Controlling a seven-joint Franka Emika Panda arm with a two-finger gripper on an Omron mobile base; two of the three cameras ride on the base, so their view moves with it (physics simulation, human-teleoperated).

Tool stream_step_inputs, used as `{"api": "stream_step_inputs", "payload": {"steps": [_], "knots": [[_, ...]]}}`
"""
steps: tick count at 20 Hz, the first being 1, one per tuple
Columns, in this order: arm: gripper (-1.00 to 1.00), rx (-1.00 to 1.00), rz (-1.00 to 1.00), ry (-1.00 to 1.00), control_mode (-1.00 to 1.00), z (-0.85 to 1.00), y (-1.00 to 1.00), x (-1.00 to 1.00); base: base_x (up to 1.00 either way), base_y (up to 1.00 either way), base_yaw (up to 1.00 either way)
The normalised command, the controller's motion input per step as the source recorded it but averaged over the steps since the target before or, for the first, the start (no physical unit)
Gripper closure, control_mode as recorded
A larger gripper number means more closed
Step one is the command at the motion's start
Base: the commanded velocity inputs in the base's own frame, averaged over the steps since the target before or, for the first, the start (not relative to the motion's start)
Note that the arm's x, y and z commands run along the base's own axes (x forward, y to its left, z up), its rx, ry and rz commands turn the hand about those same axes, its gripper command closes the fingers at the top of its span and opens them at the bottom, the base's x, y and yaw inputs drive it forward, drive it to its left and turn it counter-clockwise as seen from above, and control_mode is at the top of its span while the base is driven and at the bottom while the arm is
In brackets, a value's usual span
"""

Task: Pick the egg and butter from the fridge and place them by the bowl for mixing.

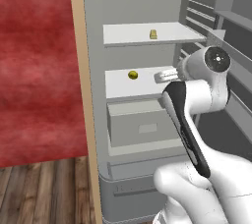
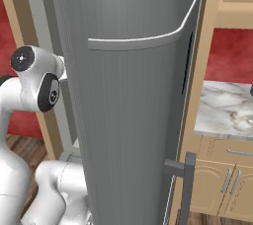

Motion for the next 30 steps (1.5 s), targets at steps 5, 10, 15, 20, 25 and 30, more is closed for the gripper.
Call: {"api": "stream_step_inputs", "payload": {"steps": [5,10,15,20,25,30], "knots": [[-1.0,0.0,0.0,-0.37,-1.0,0.57,0.0,-0.17,0.0,0.0,0.0],[-1.0,0.0,-0.02,-0.22,-1.0,0.73,0.0,-0.03,0.0,0.0,0.0],[-1.0,0.03,0.0,-0.08,-1.0,0.58,-0.03,0.01,0.0,0.0,0.0],[-1.0,0.04,0.0,0.03,-1.0,0.35,-0.05,0.13,0.0,0.0,0.0],[-1.0,0.06,0.0,0.2,-1.0,0.24,-0.04,0.39,0.0,0.0,0.0],[-1.0,0.03,0.0,0.2,-1.0,0.03,-0.07,0.36,0.0,0.0,0.0]]}}
